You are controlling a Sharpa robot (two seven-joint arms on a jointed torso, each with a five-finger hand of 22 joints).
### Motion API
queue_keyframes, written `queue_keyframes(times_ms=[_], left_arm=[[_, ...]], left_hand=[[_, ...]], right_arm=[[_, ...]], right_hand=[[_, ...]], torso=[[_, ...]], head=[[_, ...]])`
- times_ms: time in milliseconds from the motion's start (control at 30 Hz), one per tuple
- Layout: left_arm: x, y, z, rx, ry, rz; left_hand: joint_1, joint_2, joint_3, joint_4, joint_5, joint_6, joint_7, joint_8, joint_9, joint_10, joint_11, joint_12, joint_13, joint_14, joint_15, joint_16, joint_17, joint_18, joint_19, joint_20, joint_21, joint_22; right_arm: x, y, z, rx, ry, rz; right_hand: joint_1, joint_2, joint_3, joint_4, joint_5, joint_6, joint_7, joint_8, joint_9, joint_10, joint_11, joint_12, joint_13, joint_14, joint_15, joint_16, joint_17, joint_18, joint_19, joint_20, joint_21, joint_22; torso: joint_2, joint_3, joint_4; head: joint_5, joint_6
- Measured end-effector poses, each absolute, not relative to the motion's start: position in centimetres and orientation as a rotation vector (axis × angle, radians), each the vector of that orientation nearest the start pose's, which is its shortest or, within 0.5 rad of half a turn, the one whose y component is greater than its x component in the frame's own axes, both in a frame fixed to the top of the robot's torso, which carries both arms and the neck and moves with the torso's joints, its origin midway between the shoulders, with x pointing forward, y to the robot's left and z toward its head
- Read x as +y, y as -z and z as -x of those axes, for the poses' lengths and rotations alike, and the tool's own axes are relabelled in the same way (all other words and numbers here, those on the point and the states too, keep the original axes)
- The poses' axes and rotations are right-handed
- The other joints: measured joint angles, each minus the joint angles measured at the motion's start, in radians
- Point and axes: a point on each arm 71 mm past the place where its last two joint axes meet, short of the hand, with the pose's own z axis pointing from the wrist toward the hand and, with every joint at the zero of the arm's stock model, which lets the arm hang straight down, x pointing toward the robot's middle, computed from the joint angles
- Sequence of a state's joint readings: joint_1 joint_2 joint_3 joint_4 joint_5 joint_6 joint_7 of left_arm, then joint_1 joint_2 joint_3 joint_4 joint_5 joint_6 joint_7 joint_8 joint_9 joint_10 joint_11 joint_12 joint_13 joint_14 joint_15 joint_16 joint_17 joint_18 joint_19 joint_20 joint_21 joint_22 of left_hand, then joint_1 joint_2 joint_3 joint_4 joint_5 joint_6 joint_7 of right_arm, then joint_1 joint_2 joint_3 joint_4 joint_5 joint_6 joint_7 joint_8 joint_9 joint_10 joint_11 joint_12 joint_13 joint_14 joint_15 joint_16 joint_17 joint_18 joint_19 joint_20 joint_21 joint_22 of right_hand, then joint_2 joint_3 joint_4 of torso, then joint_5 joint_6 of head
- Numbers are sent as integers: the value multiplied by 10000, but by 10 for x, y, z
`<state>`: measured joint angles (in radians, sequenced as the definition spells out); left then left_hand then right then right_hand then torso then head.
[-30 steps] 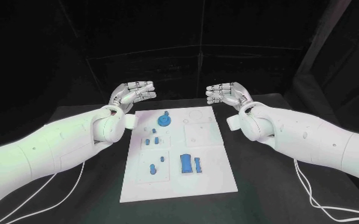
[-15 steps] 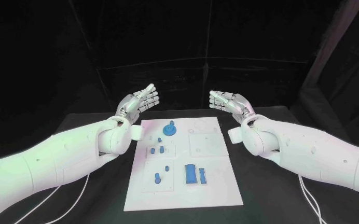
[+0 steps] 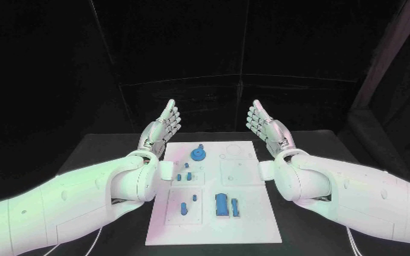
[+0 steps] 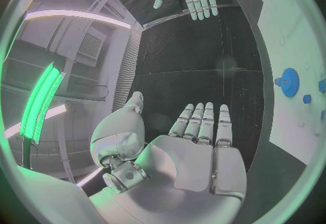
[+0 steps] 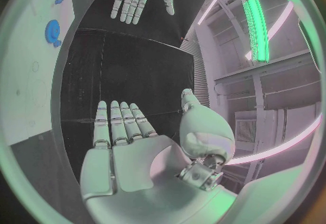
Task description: Assemble the parts on the task board
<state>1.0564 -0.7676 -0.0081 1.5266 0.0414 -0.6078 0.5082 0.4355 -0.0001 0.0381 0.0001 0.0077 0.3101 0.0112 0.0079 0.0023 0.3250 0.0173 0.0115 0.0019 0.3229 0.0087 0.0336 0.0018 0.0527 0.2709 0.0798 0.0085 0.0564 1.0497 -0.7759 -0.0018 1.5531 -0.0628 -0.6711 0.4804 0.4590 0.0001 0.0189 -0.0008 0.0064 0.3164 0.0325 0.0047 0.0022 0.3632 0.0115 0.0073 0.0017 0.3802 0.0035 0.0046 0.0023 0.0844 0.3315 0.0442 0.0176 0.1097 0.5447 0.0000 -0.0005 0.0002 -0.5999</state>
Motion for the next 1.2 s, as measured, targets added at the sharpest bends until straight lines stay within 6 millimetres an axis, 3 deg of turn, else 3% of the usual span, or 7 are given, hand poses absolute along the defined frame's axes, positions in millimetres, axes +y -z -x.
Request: queue_keyframes(times_ms=[167, 333, 767, 833, 967, 1033, 1200], left_arm=[[189, 228, -462, 12578, 12948, 12461], [191, 228, -461, 12438, 12581, 12401], [193, 227, -461, 12323, 12290, 12343], [193, 227, -461, 12317, 12275, 12341], [193, 227, -461, 12308, 12255, 12335], [193, 227, -461, 12304, 12245, 12334], [193, 227, -461, 12300, 12236, 12332]], left_hand=[[-846, 3, -214, -2, 0, -608, -61, 0, -11, -635, -100, -43, -6, -628, -49, -177, -1, -289, -509, -476, -5, -326], [-1487, 1, -270, -1, -39, -1069, -93, -39, -12, -1113, -147, -43, -6, -1106, -68, -223, -1, -313, -914, -646, -10, -460], [-2677, 1, -324, -2, -39, -1905, -114, -39, -9, -1972, -150, -78, -3, -1969, -95, -267, -9, -312, -1613, -801, -46, -545], [-2800, -22, -324, -2, -39, -1986, -110, -39, -9, -2092, -173, -78, -3, -2055, -89, -267, -9, -464, -1710, -787, -46, -548], [-3864, 8, -324, -2, -39, -3006, -102, -39, -8, -3151, -180, -78, -2, -3127, -86, -267, -9, -470, -2658, -801, -46, -549], [-4286, 1, -324, -2, -39, -3049, -114, -39, -8, -3199, -173, -78, -1, -3192, -86, -267, -9, -469, -2666, -810, -46, -549], [-4292, -8, -324, -2, -39, -3049, -114, -38, -7, -3199, -173, -78, -5, -3192, -86, -267, -8, -468, -2666, -810, -46, -549]], right_arm=[[-189, 226, -462, 12629, -12665, -11894], [-191, 226, -462, 12475, -12456, -12053], [-193, 227, -462, 12348, -12276, -12193], [-193, 227, -462, 12342, -12268, -12200], [-193, 227, -462, 12330, -12256, -12210], [-193, 227, -462, 12327, -12249, -12217], [-193, 227, -462, 12321, -12243, -12225]], right_hand=[[-855, -2, -55, 2, 0, -599, -180, -8, -9, -679, -63, -36, -5, -717, -21, 0, -2, -393, -617, -257, -64, -312], [-1550, 0, -105, -4, 0, -1076, -262, -8, -11, -1219, -100, -37, -4, -1293, -21, 0, -11, -624, -1123, -368, -110, -749], [-2785, 1, -130, 22, 0, -1882, -322, -7, -10, -2193, -114, -37, -3, -2310, -42, 1, -10, -622, -1998, -425, -110, -1055], [-2915, -24, -130, 22, 0, -2025, -322, -7, -9, -2313, -133, -37, -2, -2431, -17, 1, -10, -741, -2108, -455, -110, -1060], [-3739, -4, -130, 22, 0, -3021, -325, -7, -9, -3401, -118, -37, -1, -3457, -33, 2, -9, -777, -3162, -443, -110, -1088], [-4473, -4, -130, 22, 0, -3115, -328, -7, -9, -3569, -101, -37, -1, -3736, -35, 2, -9, -778, -3261, -444, -110, -1088], [-4525, -12, -129, 22, 0, -3115, -328, -7, -8, -3581, -115, -37, 0, -3766, -37, 2, -9, -776, -3261, -445, -110, -1088]], torso=[[-3, 0, 3], [-4, 0, 5], [-5, 0, 6], [-5, 0, 6], [-5, 0, 6], [-5, 0, 6], [-6, 0, 6]], head=[[0, 0], [0, 0], [0, 0], [0, 0], [0, 1], [0, 1], [0, 1]])
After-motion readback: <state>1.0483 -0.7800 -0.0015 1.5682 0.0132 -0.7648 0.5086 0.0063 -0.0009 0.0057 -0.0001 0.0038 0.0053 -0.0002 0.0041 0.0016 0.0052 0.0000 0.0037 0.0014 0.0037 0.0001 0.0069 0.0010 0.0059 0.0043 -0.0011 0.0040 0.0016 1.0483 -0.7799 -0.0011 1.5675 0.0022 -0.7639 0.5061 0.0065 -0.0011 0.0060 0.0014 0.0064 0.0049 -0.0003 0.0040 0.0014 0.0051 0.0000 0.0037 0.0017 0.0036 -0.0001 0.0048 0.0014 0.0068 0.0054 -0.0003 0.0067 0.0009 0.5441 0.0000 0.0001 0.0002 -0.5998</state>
